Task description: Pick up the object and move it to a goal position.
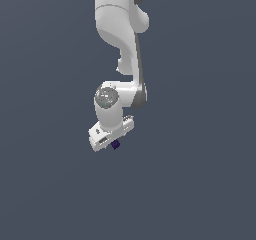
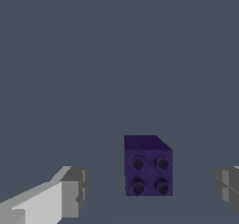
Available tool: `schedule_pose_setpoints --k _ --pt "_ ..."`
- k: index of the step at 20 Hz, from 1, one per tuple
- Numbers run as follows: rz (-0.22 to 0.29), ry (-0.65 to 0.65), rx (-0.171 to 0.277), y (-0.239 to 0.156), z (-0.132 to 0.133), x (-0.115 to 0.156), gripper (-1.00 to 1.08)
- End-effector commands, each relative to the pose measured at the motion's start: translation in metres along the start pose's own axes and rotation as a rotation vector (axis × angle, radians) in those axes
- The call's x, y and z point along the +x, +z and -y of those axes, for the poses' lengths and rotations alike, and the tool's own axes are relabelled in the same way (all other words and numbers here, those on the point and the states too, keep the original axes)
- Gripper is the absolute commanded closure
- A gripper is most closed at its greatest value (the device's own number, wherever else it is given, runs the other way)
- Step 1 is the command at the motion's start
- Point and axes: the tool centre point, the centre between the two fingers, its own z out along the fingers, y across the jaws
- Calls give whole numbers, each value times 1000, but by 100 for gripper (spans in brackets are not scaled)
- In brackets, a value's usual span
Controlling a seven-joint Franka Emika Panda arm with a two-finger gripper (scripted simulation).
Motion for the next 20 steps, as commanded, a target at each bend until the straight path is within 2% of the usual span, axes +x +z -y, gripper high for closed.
schedule_pose_setpoints --k 1,9,10,20 --pt "1 -1 1 14 1 -1 -92" --pt "1 -2 1 31 0 0 -92" --pt "1 -2 1 31 0 0 108" --pt "1 -2 1 30 0 0 108"
